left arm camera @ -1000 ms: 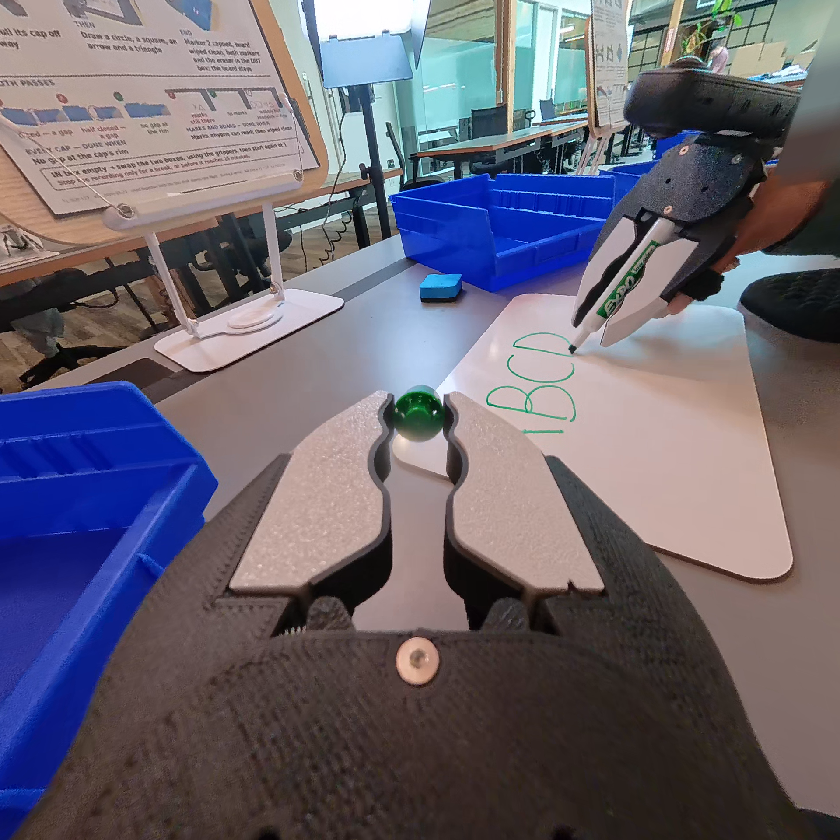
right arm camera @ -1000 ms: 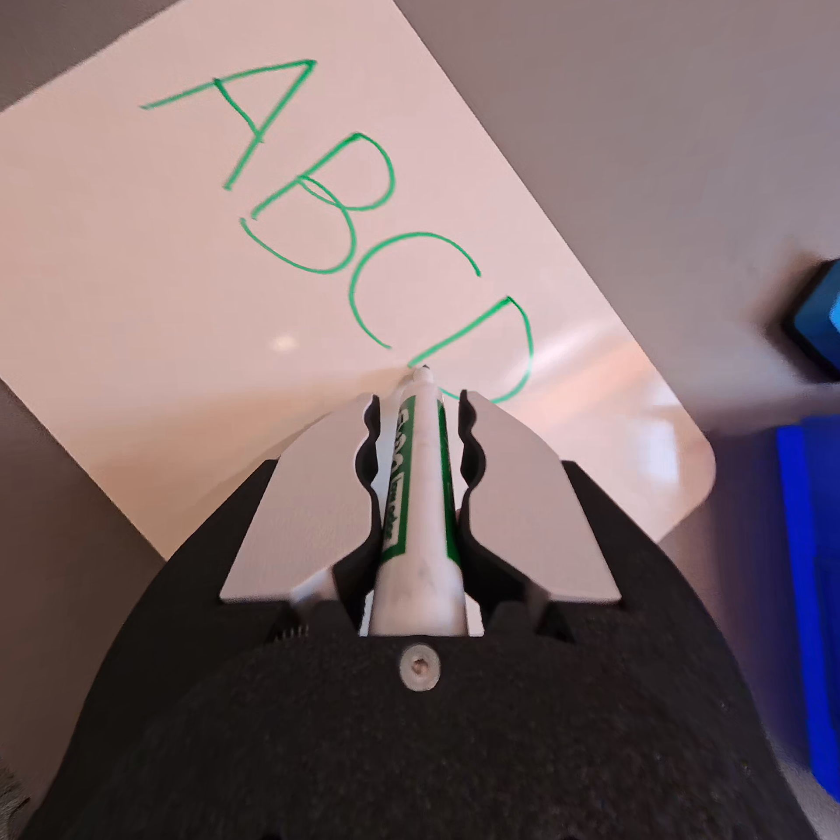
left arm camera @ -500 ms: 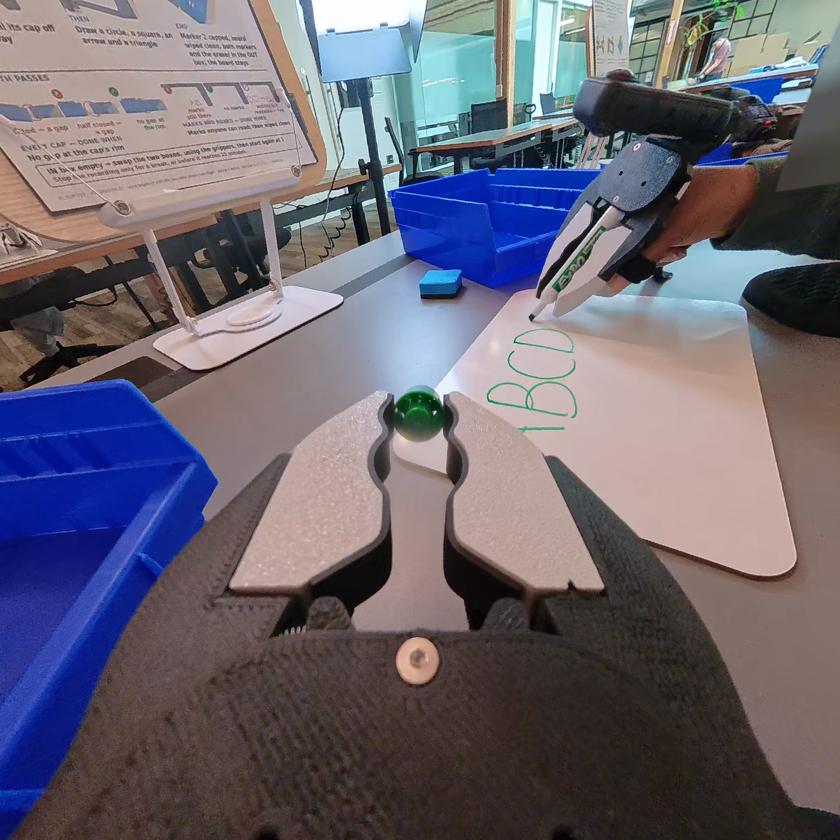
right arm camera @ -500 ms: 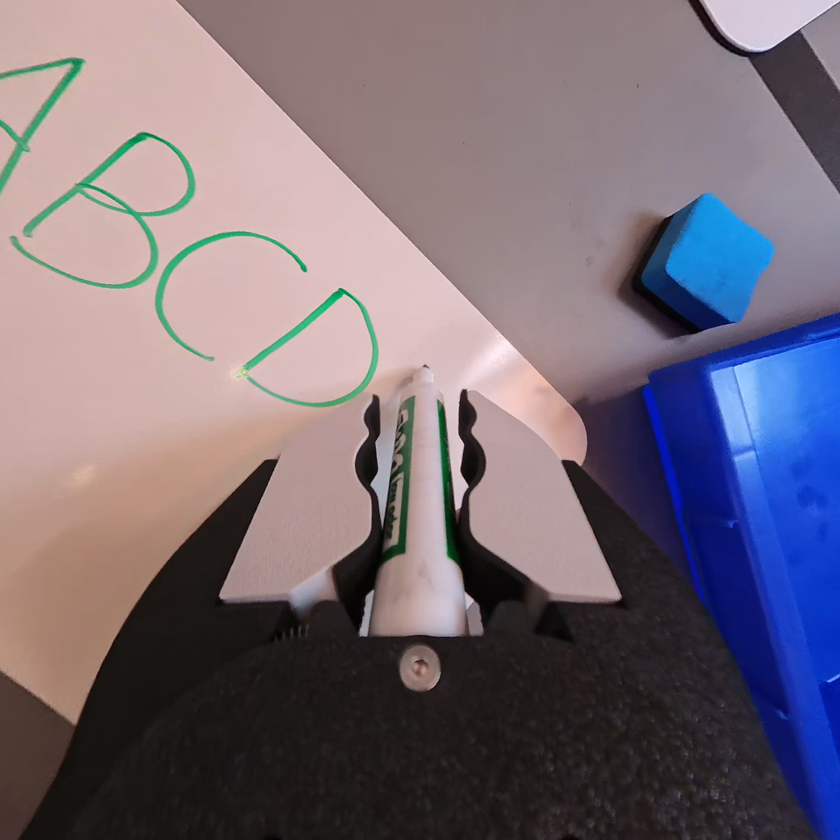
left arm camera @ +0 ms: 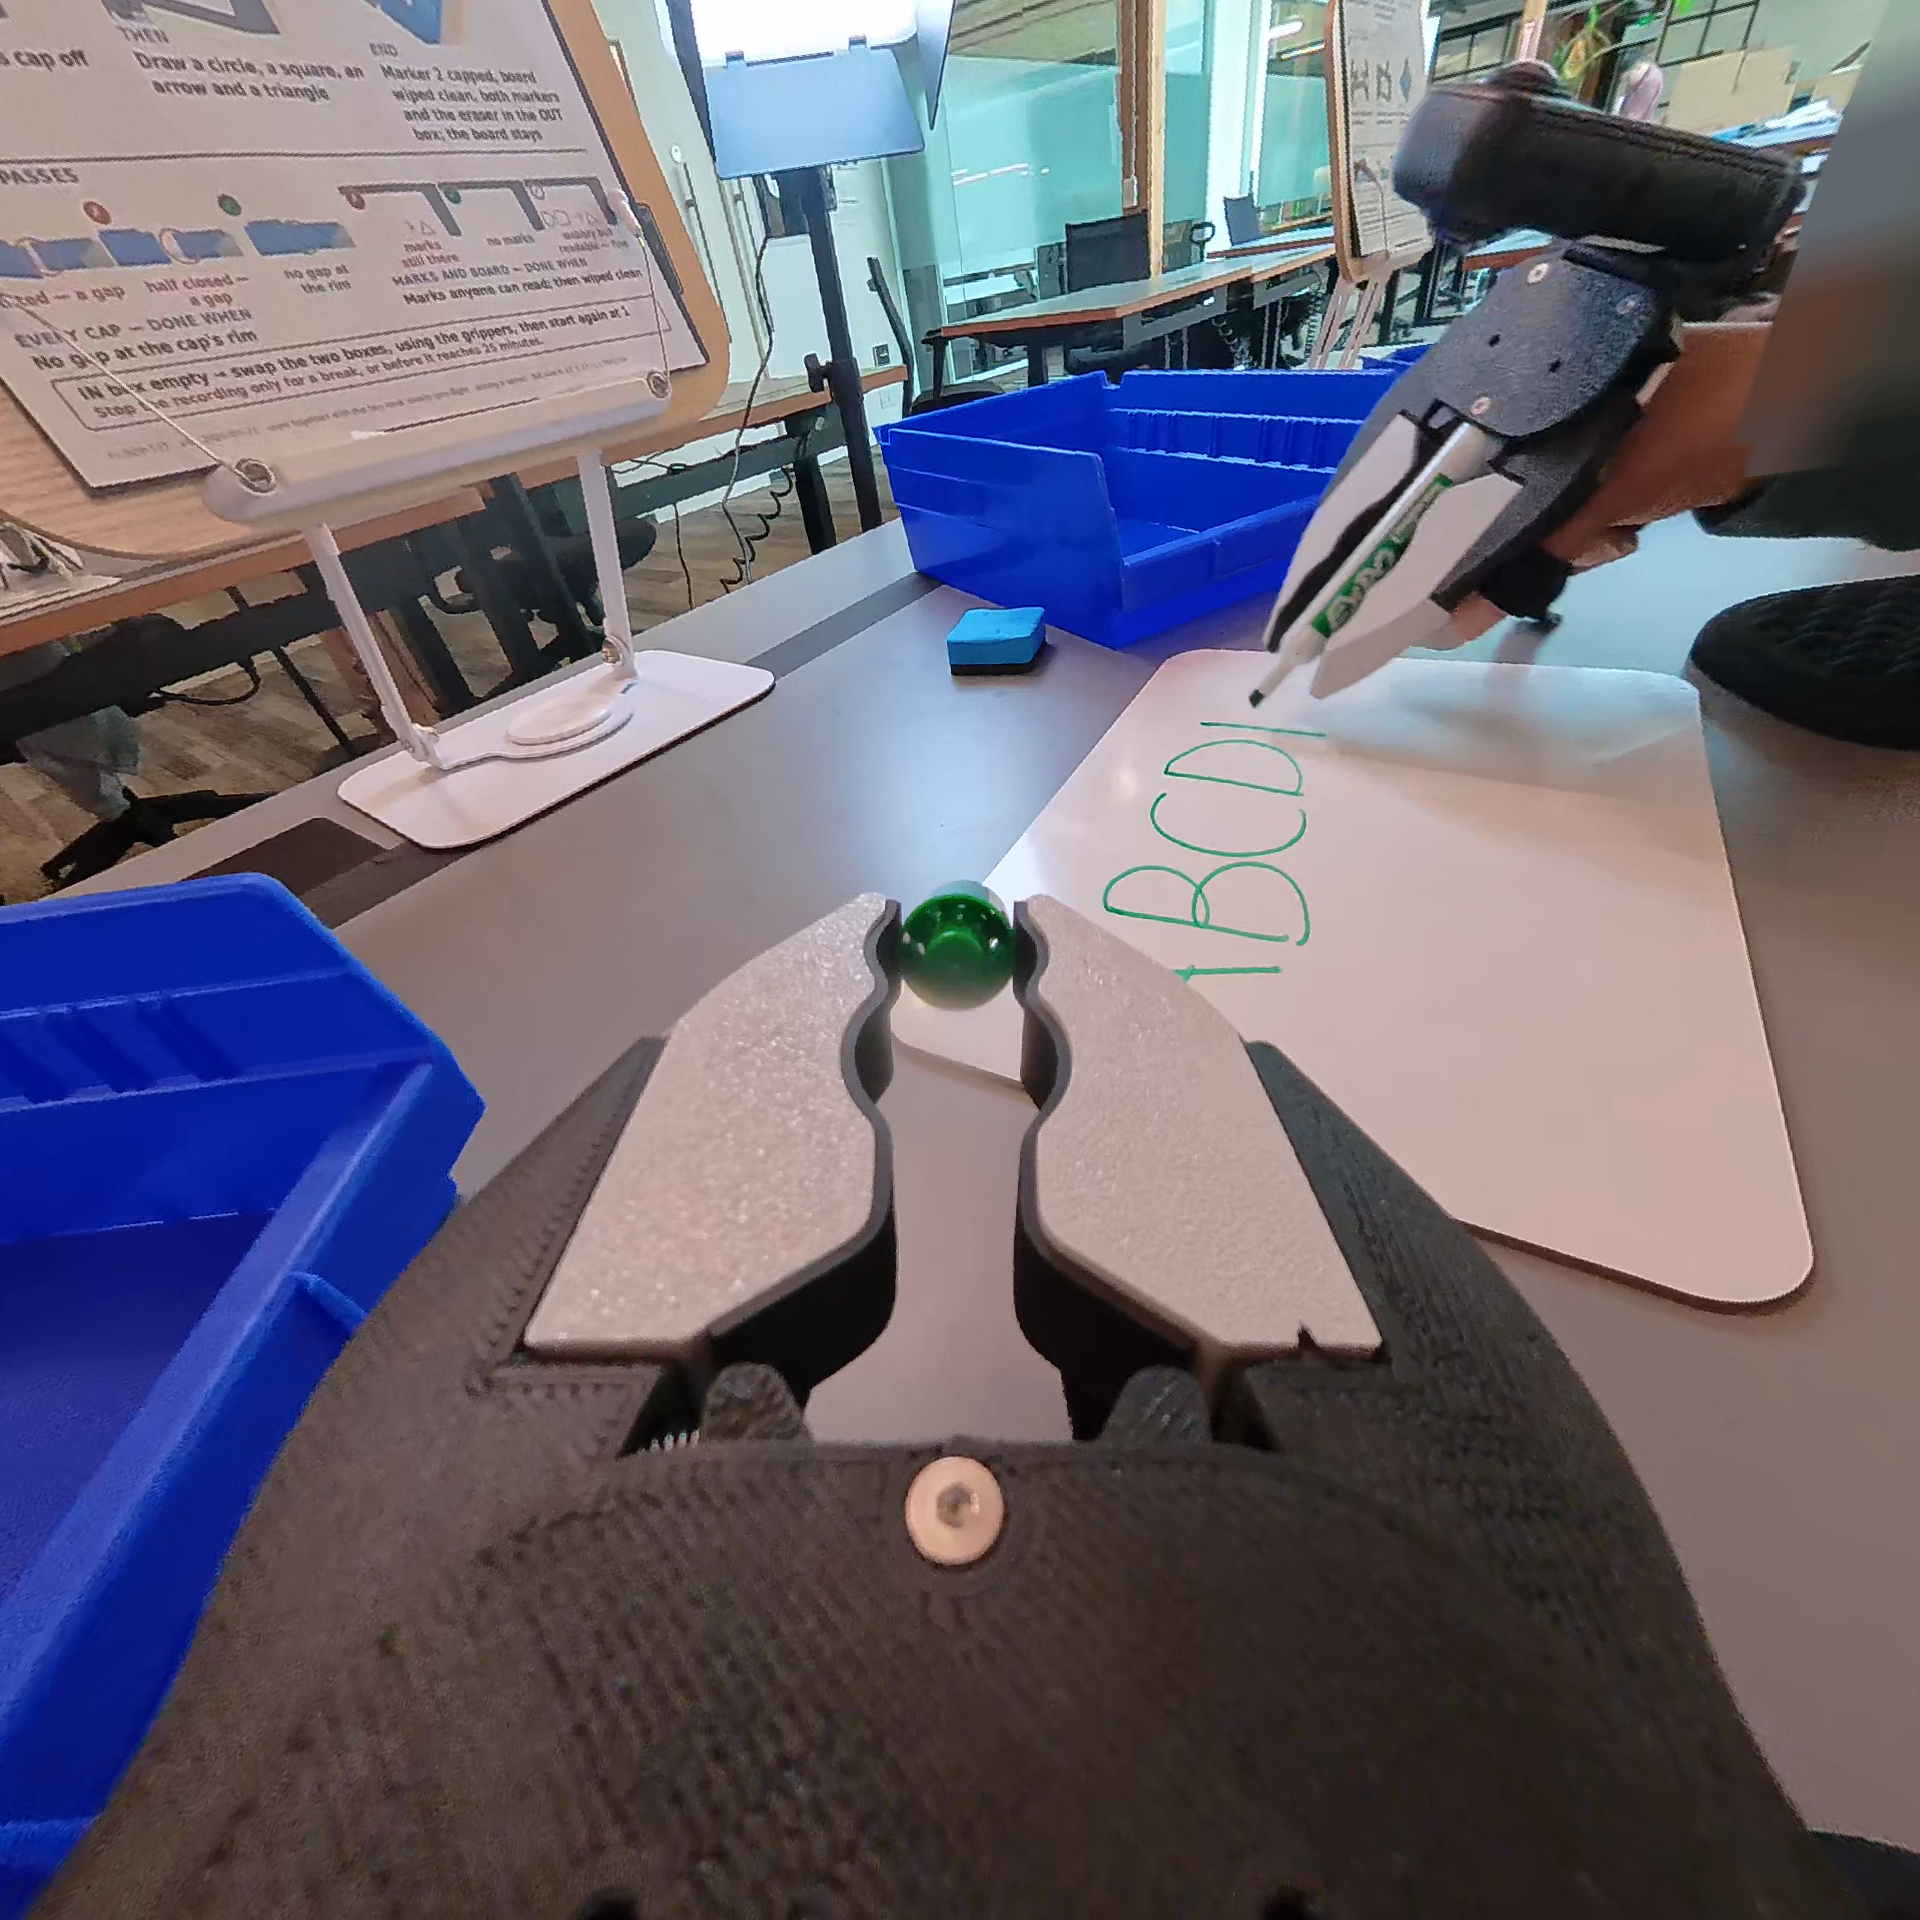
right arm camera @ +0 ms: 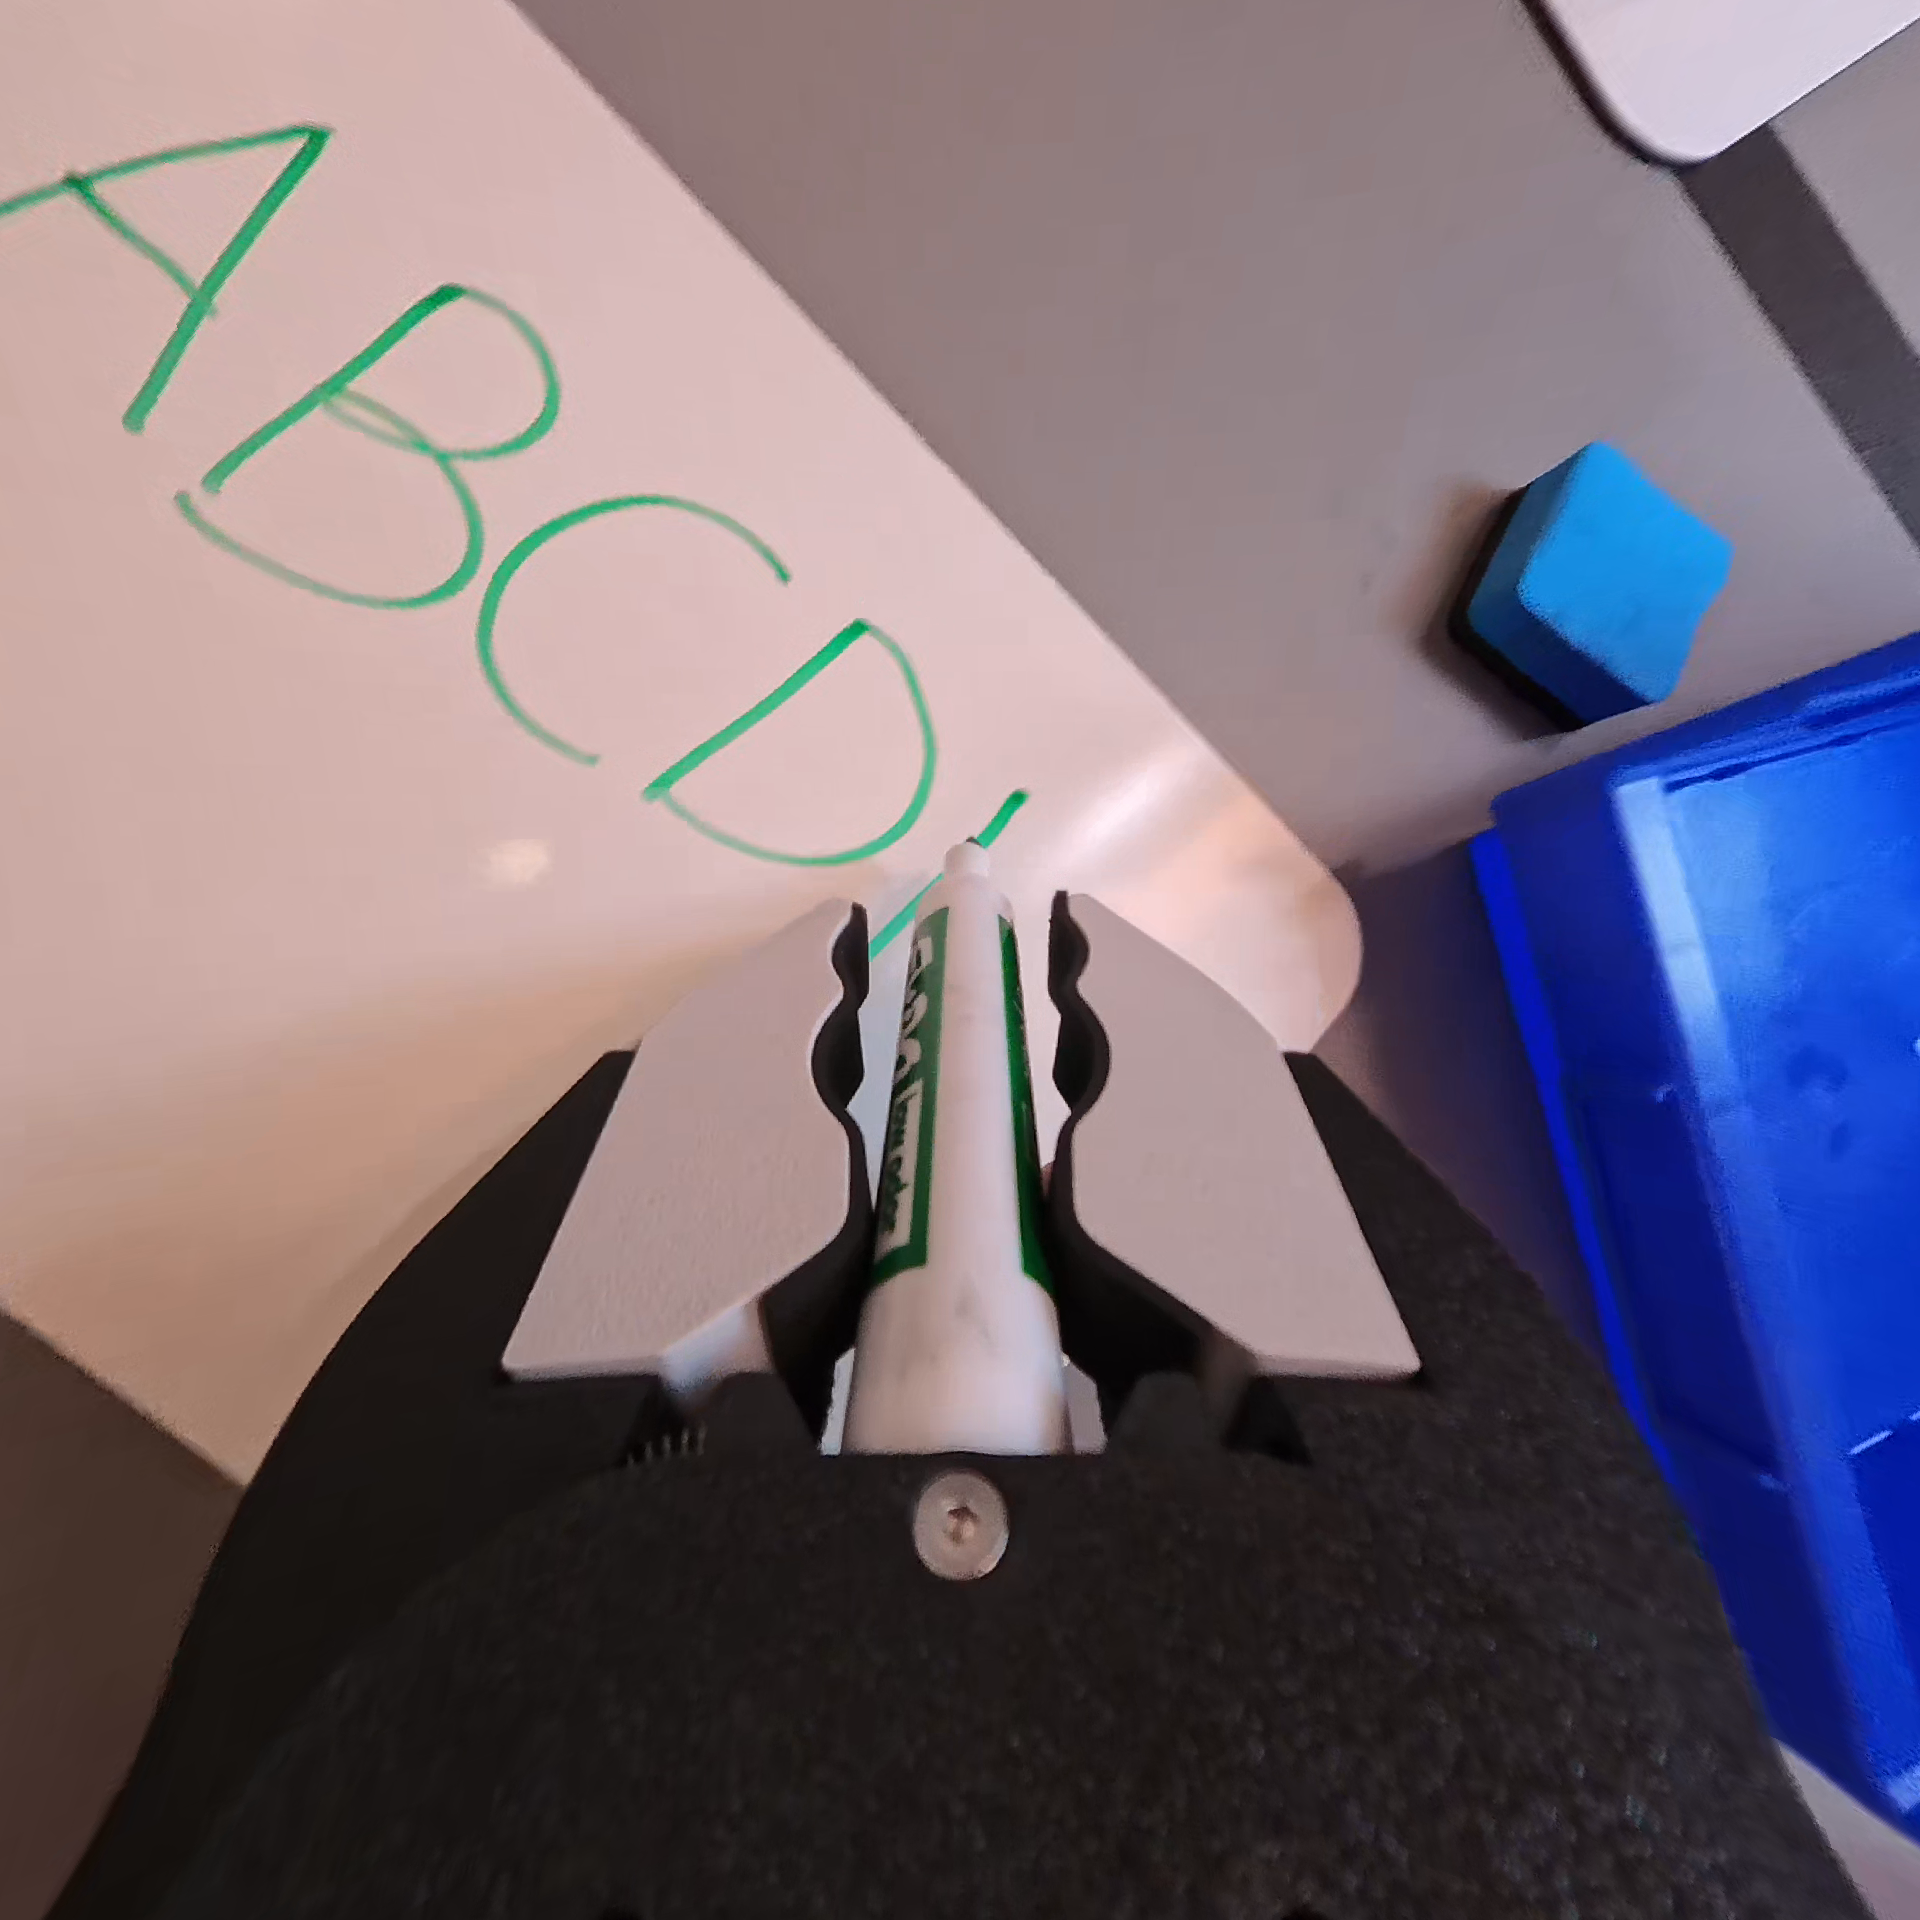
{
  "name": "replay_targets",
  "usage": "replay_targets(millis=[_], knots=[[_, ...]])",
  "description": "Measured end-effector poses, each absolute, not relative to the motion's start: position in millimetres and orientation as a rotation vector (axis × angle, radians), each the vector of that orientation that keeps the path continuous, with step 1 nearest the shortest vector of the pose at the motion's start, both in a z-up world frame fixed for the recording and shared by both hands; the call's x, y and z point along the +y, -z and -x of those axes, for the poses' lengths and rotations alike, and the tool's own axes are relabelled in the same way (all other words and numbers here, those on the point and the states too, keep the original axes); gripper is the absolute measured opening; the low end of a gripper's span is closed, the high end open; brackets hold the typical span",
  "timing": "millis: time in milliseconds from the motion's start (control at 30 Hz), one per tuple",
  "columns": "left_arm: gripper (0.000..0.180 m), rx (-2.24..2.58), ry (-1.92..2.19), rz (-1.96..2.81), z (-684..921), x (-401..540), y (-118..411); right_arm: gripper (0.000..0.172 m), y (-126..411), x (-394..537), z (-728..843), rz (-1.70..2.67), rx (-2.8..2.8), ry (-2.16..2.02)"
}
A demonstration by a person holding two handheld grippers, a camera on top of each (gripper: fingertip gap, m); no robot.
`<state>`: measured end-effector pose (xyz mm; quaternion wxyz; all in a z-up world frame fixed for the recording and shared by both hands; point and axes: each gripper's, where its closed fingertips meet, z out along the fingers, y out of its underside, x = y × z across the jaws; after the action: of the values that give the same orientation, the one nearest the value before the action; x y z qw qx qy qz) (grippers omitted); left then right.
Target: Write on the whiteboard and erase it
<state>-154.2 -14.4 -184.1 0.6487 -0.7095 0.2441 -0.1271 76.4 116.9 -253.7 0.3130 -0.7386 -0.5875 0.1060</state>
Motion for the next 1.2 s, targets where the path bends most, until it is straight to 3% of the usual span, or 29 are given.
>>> replay_targets(millis=[500, 800, 1200], knots=[[0.02, 0.562, 0.297, 1.627, 152.8, -14.0, 187.5, 0.036, 263.7, 149.4, -90.9, 2.0, -1.478, -0.237], [0.02, 0.588, 0.32, 1.656, 147.9, -15.2, 193.2, 0.035, 264.8, 108.1, -83.9, 1.962, -1.567, -0.33], [0.02, 0.735, 0.377, 1.972, 132.5, -26.3, 242.8, 0.035, 262.7, 88.4, -91.1, 1.97, -1.584, -0.373]])
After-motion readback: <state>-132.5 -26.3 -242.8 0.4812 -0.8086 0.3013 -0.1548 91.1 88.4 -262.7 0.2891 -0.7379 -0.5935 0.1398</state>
